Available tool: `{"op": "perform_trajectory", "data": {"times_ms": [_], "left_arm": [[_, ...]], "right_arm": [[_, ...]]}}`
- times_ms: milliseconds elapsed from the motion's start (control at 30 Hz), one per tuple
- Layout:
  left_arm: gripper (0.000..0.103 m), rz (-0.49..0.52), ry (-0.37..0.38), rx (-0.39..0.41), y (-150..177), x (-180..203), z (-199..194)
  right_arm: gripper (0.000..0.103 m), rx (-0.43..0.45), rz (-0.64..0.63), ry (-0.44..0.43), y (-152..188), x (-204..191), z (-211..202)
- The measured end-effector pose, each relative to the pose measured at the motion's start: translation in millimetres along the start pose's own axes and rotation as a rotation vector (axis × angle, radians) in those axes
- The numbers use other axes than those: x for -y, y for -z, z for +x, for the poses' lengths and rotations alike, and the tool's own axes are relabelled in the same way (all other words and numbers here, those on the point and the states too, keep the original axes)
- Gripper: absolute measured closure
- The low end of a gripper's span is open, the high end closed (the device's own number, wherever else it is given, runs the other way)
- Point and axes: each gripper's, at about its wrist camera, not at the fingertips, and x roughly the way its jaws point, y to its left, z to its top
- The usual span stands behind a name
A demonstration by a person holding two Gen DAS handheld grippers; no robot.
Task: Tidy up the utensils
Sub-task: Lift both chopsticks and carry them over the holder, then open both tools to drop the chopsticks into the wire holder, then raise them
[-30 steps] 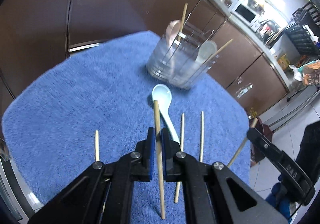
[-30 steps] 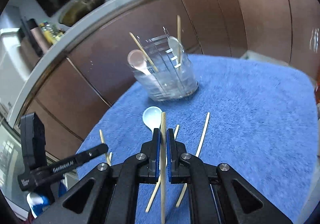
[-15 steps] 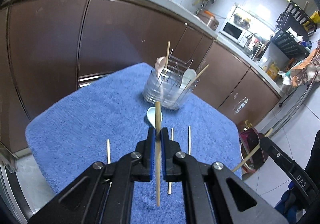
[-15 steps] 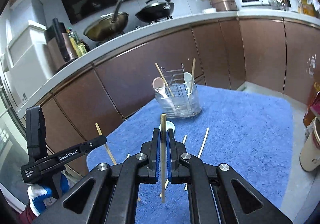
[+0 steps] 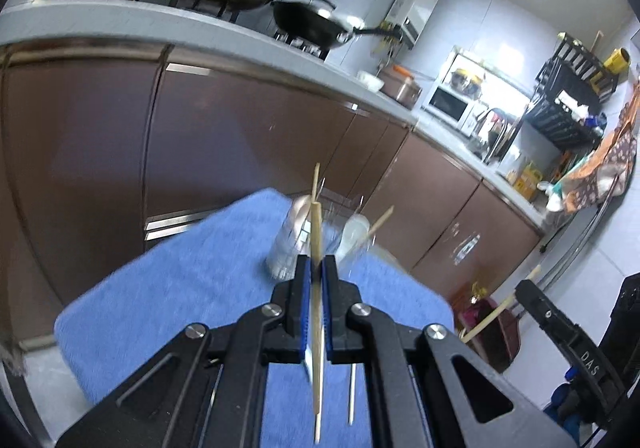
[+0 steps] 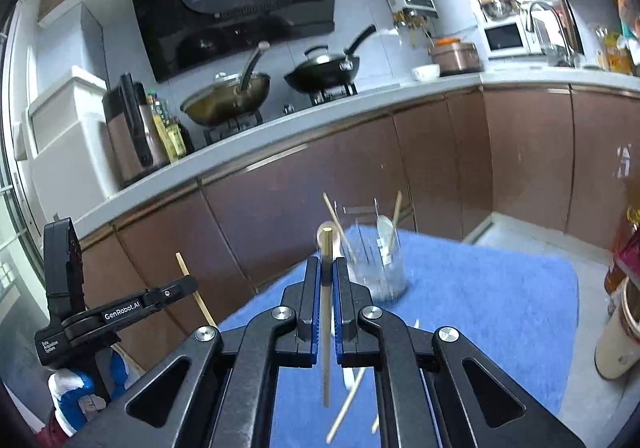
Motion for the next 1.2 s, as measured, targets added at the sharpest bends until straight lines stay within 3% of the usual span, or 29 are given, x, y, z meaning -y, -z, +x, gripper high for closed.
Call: {"op": "perform_trajectory", "data": {"times_ms": [300, 500, 867, 1133, 1167, 1200], "left_arm": [[0.098, 0.026, 0.011, 0.168, -91.8, 20.3, 58.3], [0.098, 0.064, -0.047, 0.248, -117.0, 34.4, 115.2], [0.098, 0.08, -0.105, 0.204, -100.0, 31.3, 218.2], [0.096, 0.092, -0.115, 0.158, -67.3, 27.9, 251.3], [0.096, 0.088, -0.113, 0.156, -65.0, 26.5, 251.6], [0.096, 0.084, -0.106, 0.149, -63.3, 25.8, 250.7]], "right_arm": [[0.097, 0.17, -0.027, -0.012, -72.5, 5.2, 56.0], [0.097, 0.201, -0.085, 0.018, -91.1, 13.7, 113.8], [0.097, 0.116, -0.109, 0.048, -56.9, 48.6, 194.2], [0.096, 0.04, -0.076, 0.057, -29.3, 66.1, 212.6], [0.092, 0.037, -0.07, 0.06, -28.7, 67.5, 210.9], [0.081, 0.036, -0.062, 0.062, -28.9, 68.7, 208.3]]}}
